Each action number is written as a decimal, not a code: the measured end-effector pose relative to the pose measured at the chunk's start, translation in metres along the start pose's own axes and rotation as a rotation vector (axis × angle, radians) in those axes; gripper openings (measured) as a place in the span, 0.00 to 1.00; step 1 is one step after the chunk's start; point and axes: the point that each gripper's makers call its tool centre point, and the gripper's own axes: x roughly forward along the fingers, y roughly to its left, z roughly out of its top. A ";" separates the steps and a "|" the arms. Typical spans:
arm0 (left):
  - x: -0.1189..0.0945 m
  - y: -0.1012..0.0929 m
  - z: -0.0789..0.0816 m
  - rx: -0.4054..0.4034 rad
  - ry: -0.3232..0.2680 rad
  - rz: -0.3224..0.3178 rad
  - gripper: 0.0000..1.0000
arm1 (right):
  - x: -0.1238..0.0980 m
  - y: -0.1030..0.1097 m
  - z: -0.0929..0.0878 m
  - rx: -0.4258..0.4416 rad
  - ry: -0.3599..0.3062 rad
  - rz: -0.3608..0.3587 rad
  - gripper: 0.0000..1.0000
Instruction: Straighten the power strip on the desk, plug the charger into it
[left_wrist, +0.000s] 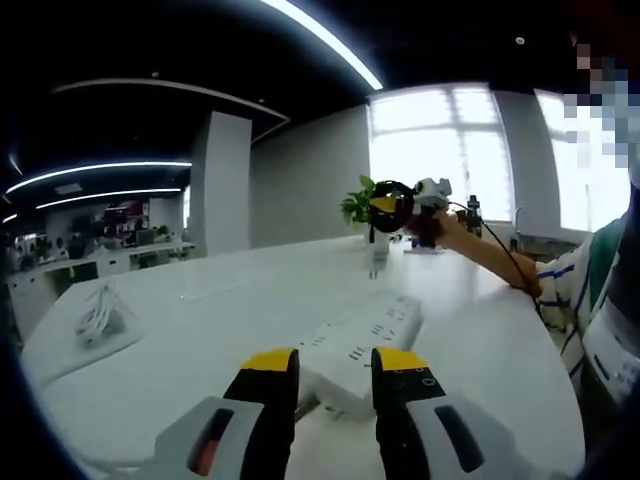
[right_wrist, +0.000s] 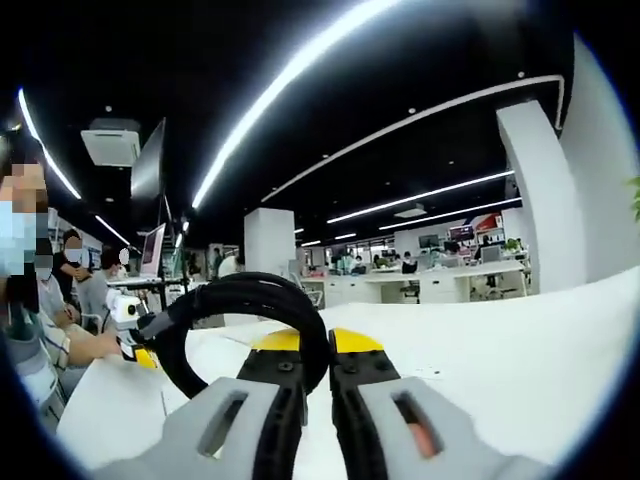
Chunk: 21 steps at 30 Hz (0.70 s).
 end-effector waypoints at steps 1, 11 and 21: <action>0.000 0.000 0.000 0.000 0.000 -0.001 0.28 | 0.002 0.005 0.001 0.006 -0.001 0.012 0.06; 0.000 -0.003 0.001 0.001 -0.004 -0.009 0.28 | 0.022 0.060 0.009 0.058 -0.018 0.161 0.07; -0.001 -0.004 0.002 0.001 -0.007 -0.014 0.28 | 0.024 0.085 0.004 0.148 -0.004 0.257 0.07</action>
